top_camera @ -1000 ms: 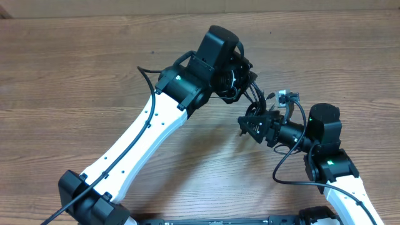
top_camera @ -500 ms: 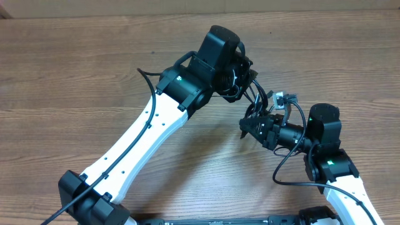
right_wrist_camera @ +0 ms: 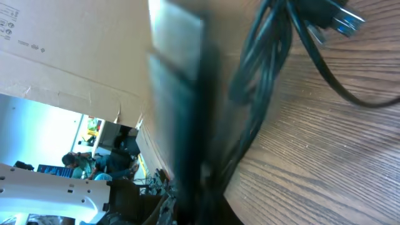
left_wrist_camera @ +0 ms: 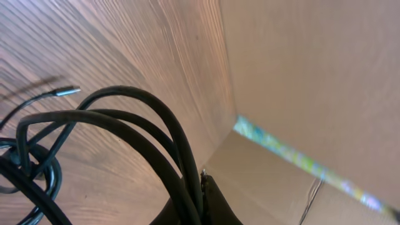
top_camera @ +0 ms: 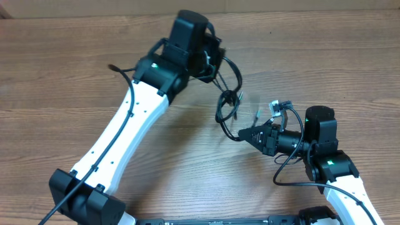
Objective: Untangle cables
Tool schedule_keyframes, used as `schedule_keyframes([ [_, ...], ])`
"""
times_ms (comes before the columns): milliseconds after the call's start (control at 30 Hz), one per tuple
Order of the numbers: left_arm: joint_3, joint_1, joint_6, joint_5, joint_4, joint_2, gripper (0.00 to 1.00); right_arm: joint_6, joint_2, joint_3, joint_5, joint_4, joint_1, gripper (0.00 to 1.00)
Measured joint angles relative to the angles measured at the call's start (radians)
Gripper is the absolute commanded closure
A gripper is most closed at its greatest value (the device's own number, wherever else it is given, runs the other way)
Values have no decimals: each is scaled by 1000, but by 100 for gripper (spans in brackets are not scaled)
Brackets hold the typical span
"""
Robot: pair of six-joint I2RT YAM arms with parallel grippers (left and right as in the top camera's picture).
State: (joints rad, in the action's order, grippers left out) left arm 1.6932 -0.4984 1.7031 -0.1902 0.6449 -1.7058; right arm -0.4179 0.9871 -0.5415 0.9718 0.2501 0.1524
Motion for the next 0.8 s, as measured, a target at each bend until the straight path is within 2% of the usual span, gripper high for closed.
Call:
schedule_keyframes([
  [67, 0, 28, 0, 0, 14, 0, 96, 0, 0, 0, 1, 2, 0, 92],
  [100, 0, 39, 0, 0, 18, 0, 96, 0, 0, 0, 1, 3, 0, 87],
  [167, 0, 60, -5, 0, 25, 0, 96, -2, 0, 0, 1, 5, 0, 53],
  [200, 0, 69, -17, 0, 28, 0, 96, 2, 0, 0, 3, 5, 0, 31],
  [233, 0, 74, -34, 0, 29, 0, 96, -2, 0, 0, 5, 4, 0, 17],
  [267, 0, 80, -57, -5, 29, 0, 96, -1, 0, 0, 8, 5, 0, 13],
  [400, 0, 82, -165, -41, 29, 0, 96, 1, 0, 0, 5, 5, 0, 11],
  [500, 0, 82, -311, -106, 29, 0, 96, 0, 0, 0, -14, 4, 0, 11],
  [600, 0, 82, -485, -171, 33, 0, 96, 0, 0, 0, -36, 4, 0, 11],
  [800, 0, 82, -940, -294, 116, 0, 96, -27, 0, 0, -108, 4, 0, 11],
])
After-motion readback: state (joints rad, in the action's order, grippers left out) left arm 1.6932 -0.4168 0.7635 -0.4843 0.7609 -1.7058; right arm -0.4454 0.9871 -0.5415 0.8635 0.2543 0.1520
